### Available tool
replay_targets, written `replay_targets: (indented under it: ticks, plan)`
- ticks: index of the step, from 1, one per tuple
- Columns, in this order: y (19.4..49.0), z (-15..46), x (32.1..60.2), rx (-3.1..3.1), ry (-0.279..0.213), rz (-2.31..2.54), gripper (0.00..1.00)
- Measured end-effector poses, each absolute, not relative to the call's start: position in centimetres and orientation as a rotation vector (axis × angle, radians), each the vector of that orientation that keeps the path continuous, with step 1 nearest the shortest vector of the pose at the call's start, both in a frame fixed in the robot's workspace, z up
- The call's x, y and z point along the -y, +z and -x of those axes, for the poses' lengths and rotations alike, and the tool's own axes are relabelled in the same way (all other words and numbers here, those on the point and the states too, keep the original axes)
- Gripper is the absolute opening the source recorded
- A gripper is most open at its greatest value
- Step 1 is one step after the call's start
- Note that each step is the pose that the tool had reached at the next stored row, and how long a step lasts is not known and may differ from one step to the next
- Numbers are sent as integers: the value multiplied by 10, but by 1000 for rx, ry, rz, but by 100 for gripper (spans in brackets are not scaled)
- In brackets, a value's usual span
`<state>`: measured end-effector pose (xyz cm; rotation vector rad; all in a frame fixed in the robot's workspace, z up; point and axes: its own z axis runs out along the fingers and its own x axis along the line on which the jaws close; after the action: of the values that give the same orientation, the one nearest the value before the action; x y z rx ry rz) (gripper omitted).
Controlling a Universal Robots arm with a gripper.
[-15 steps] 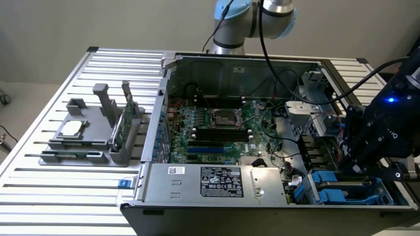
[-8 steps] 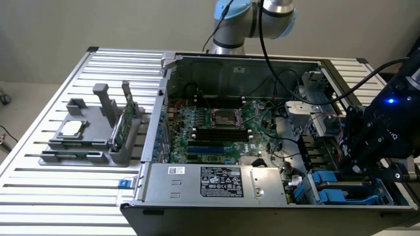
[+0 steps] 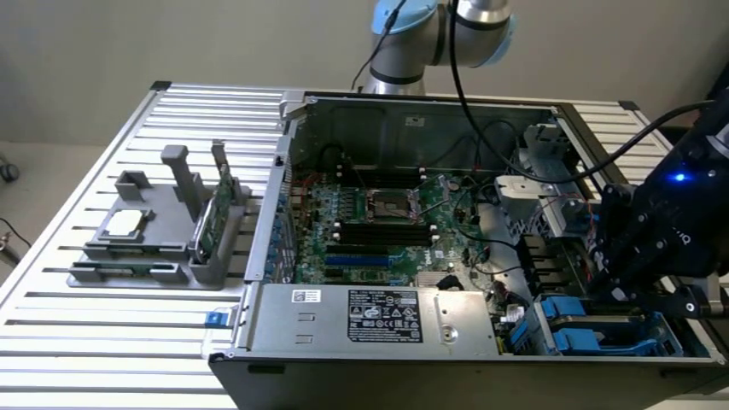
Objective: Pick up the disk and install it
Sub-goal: 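Insert the second disk wire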
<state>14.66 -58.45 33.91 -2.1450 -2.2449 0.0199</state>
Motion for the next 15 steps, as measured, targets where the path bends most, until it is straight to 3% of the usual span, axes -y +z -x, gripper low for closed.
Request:
replay_targets:
  ticks: [15]
  plan:
    - [334,-149,592,2230,-16,2129,16]
